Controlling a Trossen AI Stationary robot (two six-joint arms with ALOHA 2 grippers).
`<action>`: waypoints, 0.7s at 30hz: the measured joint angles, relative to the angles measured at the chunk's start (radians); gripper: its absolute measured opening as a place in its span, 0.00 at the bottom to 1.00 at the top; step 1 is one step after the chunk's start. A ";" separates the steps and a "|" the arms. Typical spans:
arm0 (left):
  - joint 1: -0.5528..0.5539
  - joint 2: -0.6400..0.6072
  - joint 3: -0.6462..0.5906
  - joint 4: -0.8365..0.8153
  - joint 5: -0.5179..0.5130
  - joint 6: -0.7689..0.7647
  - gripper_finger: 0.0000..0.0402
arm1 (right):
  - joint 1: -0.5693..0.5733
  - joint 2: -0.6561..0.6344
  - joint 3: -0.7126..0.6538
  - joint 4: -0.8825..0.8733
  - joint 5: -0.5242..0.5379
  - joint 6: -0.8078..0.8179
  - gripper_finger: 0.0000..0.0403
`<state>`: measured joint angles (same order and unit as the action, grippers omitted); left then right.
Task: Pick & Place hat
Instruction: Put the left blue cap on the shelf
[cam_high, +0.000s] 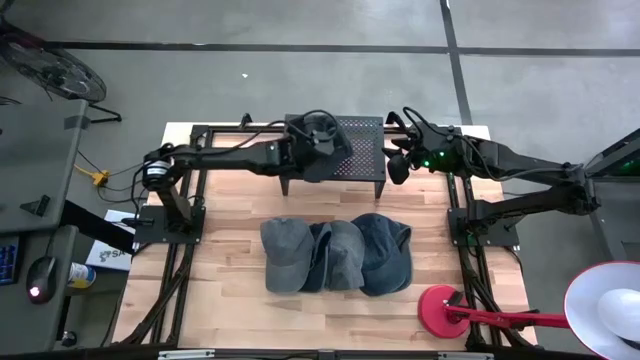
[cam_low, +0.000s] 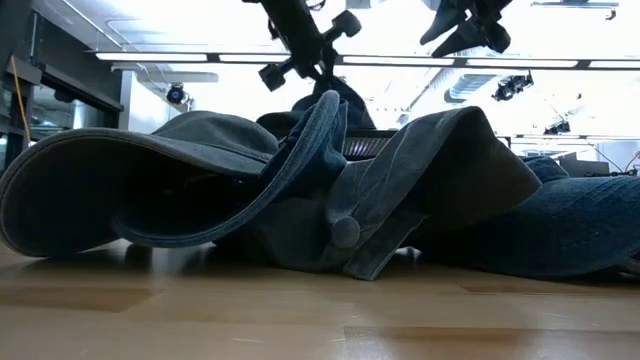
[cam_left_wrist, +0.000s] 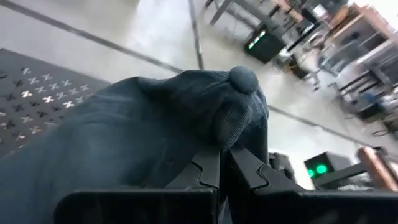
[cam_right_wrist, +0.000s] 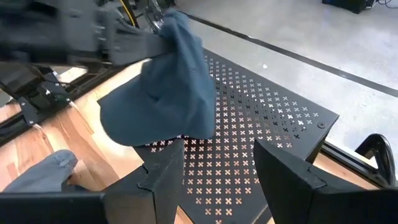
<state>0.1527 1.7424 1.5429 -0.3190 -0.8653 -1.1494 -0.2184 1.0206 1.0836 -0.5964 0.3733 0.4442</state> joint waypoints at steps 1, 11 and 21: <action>-0.012 -0.002 0.003 0.008 -0.019 -0.001 0.00 | 0.000 0.000 0.000 0.000 0.000 0.000 0.46; 0.007 -0.002 0.044 -0.096 -0.174 -0.015 0.00 | 0.000 0.000 0.000 0.002 0.002 0.001 0.46; 0.057 0.007 0.043 -0.271 -0.153 -0.195 0.00 | 0.000 0.000 0.000 0.002 0.006 0.026 0.46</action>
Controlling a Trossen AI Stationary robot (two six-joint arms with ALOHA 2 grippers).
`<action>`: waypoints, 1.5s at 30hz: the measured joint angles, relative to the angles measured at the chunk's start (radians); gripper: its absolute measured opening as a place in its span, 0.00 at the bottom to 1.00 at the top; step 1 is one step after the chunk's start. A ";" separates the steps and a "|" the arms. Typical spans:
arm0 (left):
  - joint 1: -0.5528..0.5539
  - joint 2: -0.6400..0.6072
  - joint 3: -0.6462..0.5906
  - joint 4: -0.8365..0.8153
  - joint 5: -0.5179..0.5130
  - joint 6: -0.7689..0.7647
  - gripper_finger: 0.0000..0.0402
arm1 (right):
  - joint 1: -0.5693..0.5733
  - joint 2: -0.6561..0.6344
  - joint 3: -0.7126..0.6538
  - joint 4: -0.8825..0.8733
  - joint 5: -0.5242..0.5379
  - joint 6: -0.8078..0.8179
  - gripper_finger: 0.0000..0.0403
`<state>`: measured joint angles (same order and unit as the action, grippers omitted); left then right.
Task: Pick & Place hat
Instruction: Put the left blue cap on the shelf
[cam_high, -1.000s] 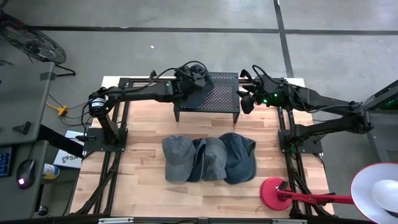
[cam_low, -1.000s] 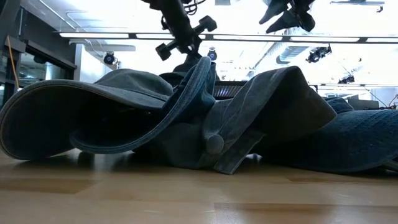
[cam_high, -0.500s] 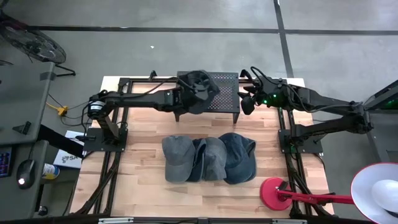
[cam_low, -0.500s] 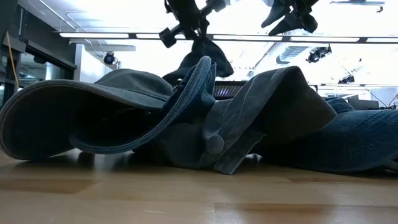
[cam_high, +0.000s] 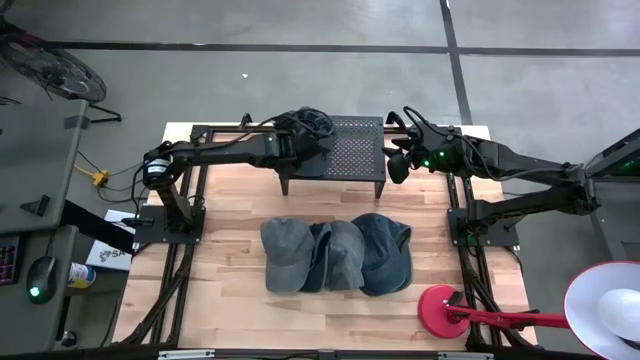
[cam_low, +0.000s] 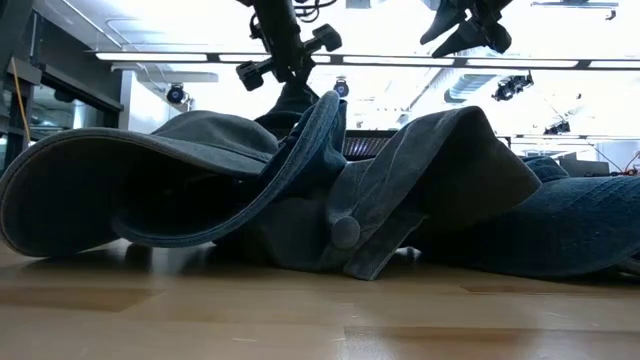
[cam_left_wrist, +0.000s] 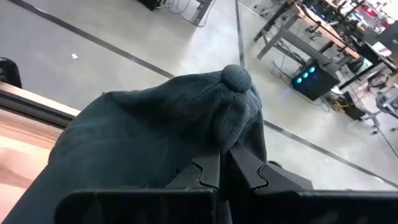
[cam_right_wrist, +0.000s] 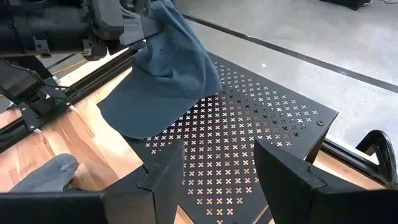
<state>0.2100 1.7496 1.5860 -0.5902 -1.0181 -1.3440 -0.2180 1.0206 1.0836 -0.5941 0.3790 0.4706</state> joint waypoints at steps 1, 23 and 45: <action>0.000 0.000 0.000 0.000 -0.002 -0.004 0.00 | 0.000 0.000 0.000 0.000 0.000 0.000 0.46; 0.009 0.000 0.000 0.069 -0.005 0.004 0.00 | 0.000 0.000 0.000 0.000 0.008 0.001 0.46; 0.026 0.000 0.001 0.073 0.148 0.162 0.24 | 0.000 0.000 0.000 -0.001 0.010 0.008 0.46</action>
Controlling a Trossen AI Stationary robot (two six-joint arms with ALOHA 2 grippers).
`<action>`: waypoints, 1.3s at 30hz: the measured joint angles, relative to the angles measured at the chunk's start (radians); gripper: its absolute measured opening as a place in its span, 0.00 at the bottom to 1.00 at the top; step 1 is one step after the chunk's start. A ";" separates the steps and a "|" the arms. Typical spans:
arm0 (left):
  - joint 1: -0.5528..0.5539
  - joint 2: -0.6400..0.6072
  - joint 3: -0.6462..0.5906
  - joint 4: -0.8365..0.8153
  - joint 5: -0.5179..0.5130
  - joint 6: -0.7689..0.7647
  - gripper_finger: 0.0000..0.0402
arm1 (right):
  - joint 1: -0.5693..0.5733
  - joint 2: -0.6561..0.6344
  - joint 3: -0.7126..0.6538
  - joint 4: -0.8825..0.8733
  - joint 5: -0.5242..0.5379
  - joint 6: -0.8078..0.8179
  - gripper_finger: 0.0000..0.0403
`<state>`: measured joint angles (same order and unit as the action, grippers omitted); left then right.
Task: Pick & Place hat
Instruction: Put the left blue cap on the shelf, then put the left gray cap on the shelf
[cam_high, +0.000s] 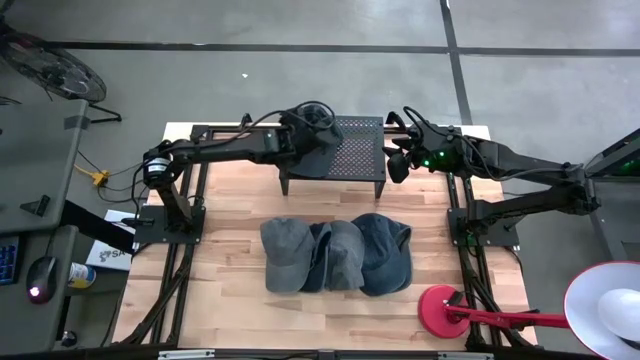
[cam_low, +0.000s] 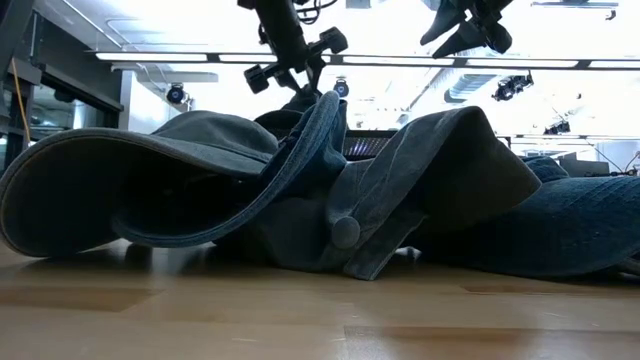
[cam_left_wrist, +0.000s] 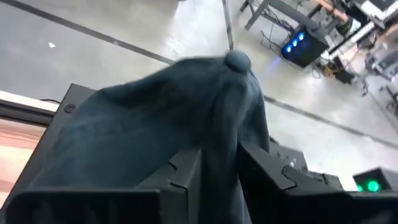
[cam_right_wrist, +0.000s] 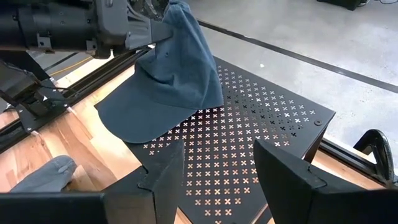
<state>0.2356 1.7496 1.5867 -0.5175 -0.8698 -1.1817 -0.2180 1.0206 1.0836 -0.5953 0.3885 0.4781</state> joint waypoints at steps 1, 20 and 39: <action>0.000 0.000 0.000 0.000 0.007 0.014 0.26 | 0.000 0.000 0.000 0.000 -0.001 0.007 0.46; 0.000 -0.035 0.002 -0.013 0.058 0.275 0.48 | 0.000 0.000 0.000 -0.008 -0.005 0.020 0.46; -0.008 -0.189 0.002 -0.115 0.287 0.480 0.48 | 0.000 0.000 0.000 -0.038 -0.089 0.020 0.46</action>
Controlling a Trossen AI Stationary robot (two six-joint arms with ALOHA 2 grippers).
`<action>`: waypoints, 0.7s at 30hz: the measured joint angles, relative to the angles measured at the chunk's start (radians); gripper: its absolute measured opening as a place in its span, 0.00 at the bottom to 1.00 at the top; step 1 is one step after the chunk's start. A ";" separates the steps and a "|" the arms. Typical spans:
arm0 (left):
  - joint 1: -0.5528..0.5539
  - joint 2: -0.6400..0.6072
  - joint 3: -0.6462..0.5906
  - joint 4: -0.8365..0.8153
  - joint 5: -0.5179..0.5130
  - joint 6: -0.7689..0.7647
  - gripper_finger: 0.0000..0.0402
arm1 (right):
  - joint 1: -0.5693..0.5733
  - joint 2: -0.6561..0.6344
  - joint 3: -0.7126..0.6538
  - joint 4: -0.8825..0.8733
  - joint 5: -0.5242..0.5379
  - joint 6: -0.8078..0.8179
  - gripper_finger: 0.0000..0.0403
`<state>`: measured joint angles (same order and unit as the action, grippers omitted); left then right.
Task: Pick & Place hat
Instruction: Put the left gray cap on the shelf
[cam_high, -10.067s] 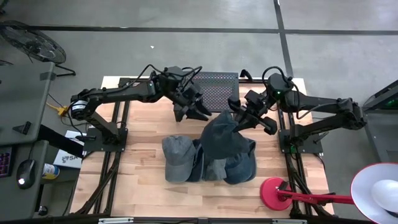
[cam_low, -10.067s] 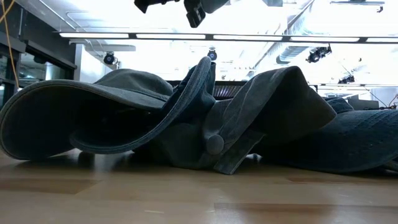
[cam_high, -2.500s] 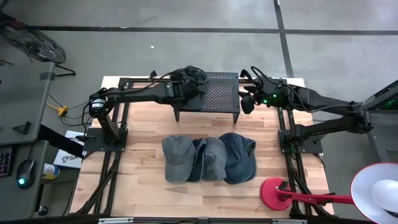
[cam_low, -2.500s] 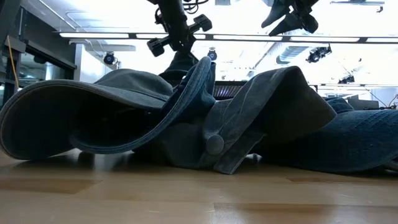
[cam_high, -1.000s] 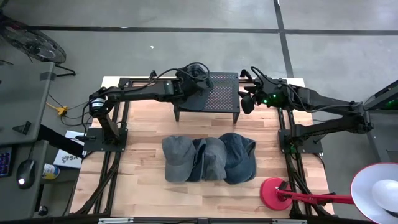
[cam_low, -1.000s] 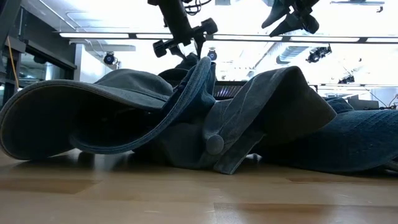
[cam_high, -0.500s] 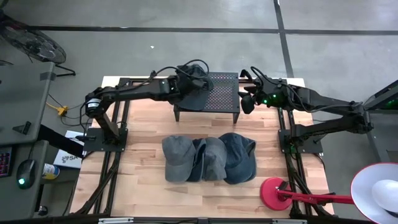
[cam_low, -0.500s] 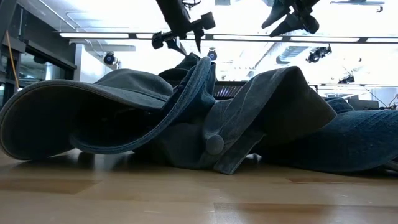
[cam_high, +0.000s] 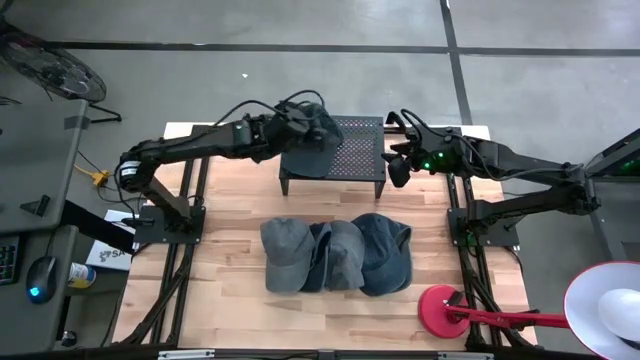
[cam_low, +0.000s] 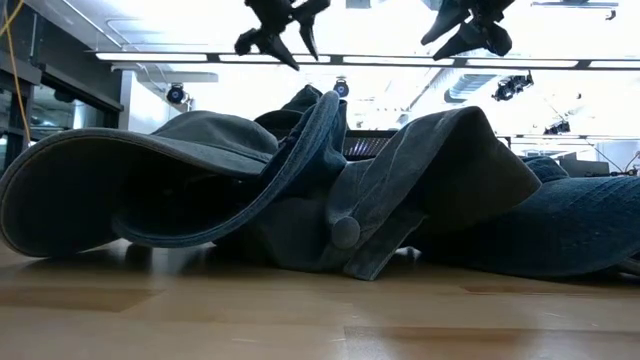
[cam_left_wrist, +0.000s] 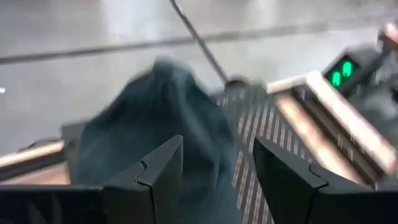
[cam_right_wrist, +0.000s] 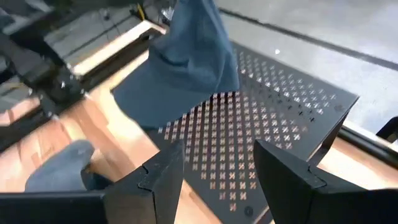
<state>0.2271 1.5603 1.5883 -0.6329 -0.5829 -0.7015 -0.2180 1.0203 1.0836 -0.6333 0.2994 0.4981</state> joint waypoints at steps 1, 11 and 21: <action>-0.004 -0.014 -0.001 -0.025 0.010 0.010 0.48 | 0.000 0.000 0.000 -0.005 -0.010 -0.004 0.46; -0.156 -0.087 -0.001 -0.333 0.023 -0.030 0.48 | 0.002 -0.001 0.000 -0.093 -0.098 -0.053 0.46; -0.417 -0.085 -0.065 -0.545 0.028 -0.546 0.48 | 0.002 -0.001 0.000 -0.096 -0.150 -0.031 0.46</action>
<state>-0.1895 1.4749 1.5228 -1.1782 -0.5545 -1.2474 -0.2157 1.0195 1.0836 -0.7292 0.1490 0.4667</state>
